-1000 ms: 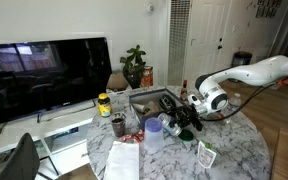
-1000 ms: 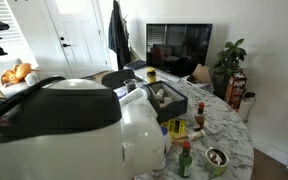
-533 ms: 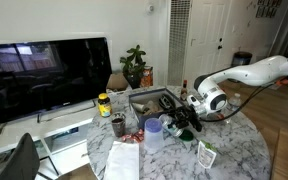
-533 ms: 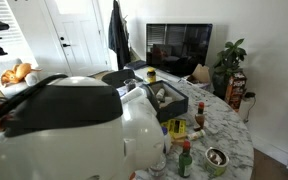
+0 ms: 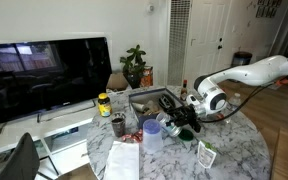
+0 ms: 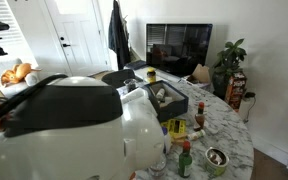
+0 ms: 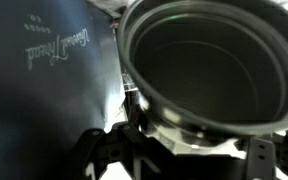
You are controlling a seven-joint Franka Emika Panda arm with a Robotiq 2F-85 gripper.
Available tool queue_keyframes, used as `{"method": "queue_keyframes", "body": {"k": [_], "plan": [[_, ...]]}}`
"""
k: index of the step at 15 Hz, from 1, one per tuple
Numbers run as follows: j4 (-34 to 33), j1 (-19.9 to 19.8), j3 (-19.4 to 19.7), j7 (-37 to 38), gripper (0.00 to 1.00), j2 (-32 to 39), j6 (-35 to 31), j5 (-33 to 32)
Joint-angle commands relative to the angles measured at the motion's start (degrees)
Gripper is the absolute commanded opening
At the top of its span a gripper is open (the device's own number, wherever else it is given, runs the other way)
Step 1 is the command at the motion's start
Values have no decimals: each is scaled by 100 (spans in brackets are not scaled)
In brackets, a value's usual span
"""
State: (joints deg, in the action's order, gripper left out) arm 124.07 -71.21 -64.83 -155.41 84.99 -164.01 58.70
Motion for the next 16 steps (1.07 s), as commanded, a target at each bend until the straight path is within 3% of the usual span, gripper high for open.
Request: {"method": "queue_keyframes", "body": {"k": [1, 5, 6, 12, 15, 16], "plan": [[-2, 2, 10, 0, 81, 0, 69, 3], [-2, 4, 31, 0, 81, 0, 140, 3], [-2, 4, 31, 0, 56, 0, 140, 3], [-248, 153, 573, 35, 56, -86, 1789, -59], [-451, 397, 856, -138, 56, -223, 2171, 49], [-523, 479, 912, -252, 61, -243, 2205, 93]]}}
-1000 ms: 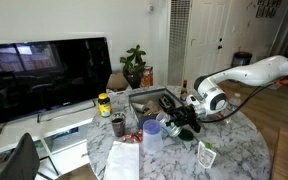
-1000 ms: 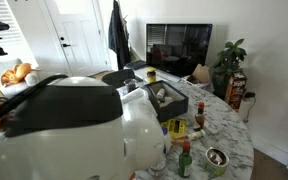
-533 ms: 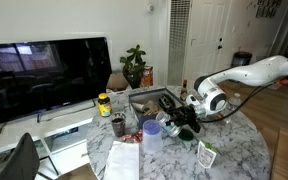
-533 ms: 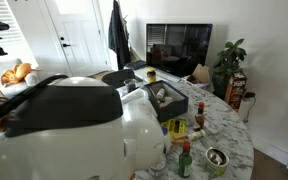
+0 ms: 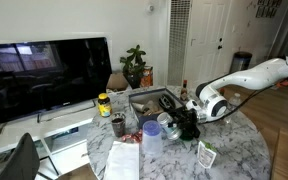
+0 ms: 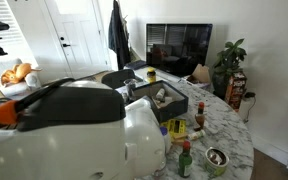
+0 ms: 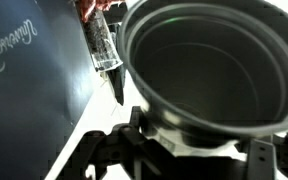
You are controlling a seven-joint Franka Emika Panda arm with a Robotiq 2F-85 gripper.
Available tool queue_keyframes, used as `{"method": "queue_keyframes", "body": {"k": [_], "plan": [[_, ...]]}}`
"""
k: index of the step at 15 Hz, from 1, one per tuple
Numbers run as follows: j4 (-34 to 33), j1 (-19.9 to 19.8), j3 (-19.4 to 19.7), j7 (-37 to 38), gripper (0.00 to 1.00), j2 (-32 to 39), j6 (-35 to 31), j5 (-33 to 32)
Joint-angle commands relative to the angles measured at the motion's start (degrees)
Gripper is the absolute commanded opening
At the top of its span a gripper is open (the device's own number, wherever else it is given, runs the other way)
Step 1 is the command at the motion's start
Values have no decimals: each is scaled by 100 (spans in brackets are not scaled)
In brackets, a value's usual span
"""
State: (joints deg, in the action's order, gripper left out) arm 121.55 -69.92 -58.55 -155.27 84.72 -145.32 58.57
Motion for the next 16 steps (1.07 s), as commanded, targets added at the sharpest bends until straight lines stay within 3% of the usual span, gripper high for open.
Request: {"method": "queue_keyframes", "body": {"k": [1, 2, 4, 5, 7, 8, 9, 16], "plan": [[-275, 268, 204, -112, 95, -10, 105, -239], [-276, 258, 130, -36, 97, -9, 0, -412], [-335, 478, 247, -286, 100, -332, 204, -53], [-309, 299, 82, -54, 100, -66, -61, -447], [-345, 505, 197, -243, 100, -429, 149, -93], [-278, 361, 53, -55, 100, -281, -77, -384], [-253, 530, 146, -108, 100, -700, 107, -82], [505, 517, -204, 697, 100, -2501, 15, 321]]}}
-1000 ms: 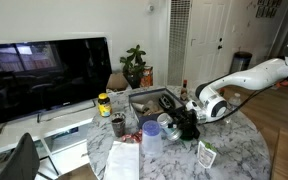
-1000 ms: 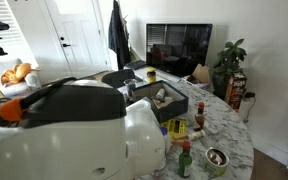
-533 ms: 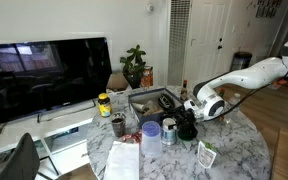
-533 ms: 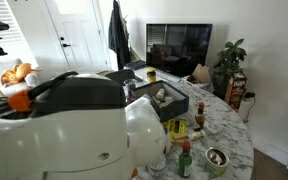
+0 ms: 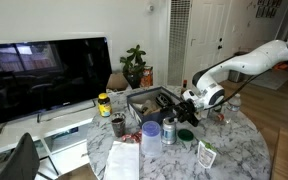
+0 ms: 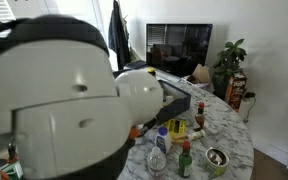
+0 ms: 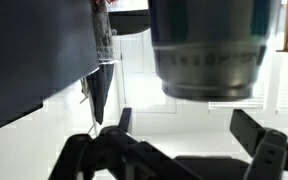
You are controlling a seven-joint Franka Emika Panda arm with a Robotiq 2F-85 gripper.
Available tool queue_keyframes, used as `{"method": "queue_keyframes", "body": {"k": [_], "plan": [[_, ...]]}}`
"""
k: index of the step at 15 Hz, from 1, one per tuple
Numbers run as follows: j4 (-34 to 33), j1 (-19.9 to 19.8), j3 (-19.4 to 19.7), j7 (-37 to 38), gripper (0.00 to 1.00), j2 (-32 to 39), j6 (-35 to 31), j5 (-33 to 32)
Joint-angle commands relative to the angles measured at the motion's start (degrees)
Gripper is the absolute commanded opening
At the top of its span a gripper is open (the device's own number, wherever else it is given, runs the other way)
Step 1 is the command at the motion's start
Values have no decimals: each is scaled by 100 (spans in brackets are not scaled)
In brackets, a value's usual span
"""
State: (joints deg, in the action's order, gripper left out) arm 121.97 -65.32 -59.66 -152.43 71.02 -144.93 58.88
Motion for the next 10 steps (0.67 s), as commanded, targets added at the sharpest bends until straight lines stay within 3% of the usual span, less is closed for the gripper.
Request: {"method": "queue_keyframes", "body": {"k": [1, 6, 10], "plan": [[595, 25, -190, 665, 100, -1403, -83, 339], [1210, -230, -937, 1822, 100, -2792, -683, 924], [1554, -540, -1753, 2880, 100, -3876, -1143, 1291]]}}
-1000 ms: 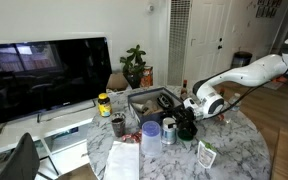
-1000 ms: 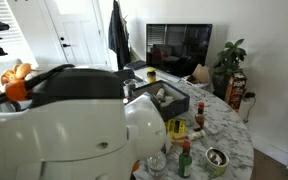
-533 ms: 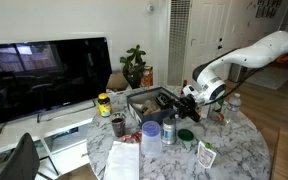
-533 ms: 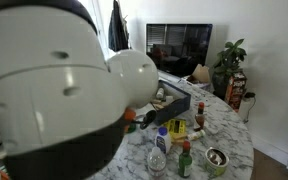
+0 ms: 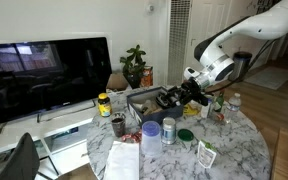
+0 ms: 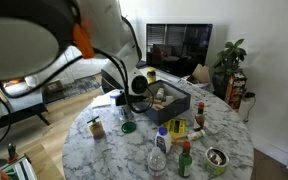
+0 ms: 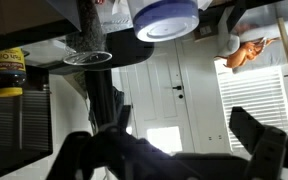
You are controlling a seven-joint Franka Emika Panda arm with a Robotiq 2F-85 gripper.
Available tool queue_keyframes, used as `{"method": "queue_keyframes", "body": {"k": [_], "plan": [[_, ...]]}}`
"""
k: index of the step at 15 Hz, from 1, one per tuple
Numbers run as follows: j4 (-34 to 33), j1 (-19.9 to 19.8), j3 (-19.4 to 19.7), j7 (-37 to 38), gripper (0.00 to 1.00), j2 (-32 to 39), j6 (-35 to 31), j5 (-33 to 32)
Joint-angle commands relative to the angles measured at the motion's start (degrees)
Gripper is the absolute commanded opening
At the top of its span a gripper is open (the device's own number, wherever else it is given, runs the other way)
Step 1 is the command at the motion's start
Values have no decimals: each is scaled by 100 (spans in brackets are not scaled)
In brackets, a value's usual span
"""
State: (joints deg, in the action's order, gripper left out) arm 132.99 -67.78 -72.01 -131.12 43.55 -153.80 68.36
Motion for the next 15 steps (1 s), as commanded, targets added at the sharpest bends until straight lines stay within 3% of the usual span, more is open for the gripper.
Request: {"method": "queue_keyframes", "body": {"k": [1, 6, 10, 15], "plan": [[513, -375, -727, 1137, 100, -1392, -318, 299], [731, -820, -1717, 3003, 100, -2710, -265, -6], [784, -1441, -2528, 4536, 100, -3678, 158, -580], [605, -2174, -3114, 6313, 100, -4121, 1128, -2369]]}}
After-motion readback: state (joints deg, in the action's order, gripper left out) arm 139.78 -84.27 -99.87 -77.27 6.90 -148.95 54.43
